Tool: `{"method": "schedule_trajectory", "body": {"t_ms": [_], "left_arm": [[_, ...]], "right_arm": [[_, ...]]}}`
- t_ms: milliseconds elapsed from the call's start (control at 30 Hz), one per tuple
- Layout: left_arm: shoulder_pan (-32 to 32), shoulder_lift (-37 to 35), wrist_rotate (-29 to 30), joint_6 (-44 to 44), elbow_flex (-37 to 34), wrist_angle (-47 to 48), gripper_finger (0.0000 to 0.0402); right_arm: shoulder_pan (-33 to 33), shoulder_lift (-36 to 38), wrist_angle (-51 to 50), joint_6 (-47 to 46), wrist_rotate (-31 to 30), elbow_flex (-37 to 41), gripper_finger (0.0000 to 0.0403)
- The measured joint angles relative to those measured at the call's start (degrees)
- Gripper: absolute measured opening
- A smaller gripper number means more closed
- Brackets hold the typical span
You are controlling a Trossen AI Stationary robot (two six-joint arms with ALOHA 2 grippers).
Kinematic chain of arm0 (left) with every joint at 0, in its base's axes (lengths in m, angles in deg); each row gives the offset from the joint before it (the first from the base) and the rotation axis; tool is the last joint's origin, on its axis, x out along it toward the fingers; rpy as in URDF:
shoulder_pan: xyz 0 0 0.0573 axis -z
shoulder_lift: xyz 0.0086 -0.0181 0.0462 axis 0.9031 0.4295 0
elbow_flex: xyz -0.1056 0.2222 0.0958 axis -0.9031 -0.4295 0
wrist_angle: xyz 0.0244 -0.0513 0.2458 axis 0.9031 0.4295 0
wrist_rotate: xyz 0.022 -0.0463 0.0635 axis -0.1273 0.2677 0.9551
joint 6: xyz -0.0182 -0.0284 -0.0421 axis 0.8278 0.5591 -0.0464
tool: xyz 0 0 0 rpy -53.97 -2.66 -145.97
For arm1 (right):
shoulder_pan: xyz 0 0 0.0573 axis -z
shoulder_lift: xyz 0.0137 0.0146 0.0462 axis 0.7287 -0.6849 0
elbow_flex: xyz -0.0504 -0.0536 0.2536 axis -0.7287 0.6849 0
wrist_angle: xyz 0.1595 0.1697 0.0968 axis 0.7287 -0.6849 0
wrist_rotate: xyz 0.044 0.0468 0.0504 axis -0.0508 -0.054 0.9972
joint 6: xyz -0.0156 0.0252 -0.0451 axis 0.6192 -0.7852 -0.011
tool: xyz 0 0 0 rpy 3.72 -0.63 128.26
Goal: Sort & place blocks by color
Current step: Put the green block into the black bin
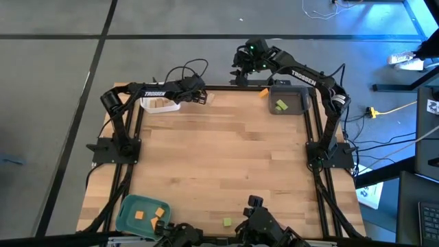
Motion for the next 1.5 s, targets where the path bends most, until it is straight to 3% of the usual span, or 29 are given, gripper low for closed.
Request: {"method": "schedule_trajectory", "body": {"t_ms": [633,933,1500], "left_arm": [[2.7,0.1,-0.7,-5.5,-0.4,-1.1,0.0170],[3.7,0.0,5.8,-5.8,-0.3,-1.6,0.0170],[1.3,0.7,3.2,-7.0,-0.2,-1.7,0.0170]], "right_arm": [[0.0,0.0,0.1,0.0,0.0,0.0,0.0165],[0.0,0.0,0.5,0.0,0.0,0.0,0.0165],[0.0,0.0,0.4,0.0,0.0,0.0,0.0165]]}}
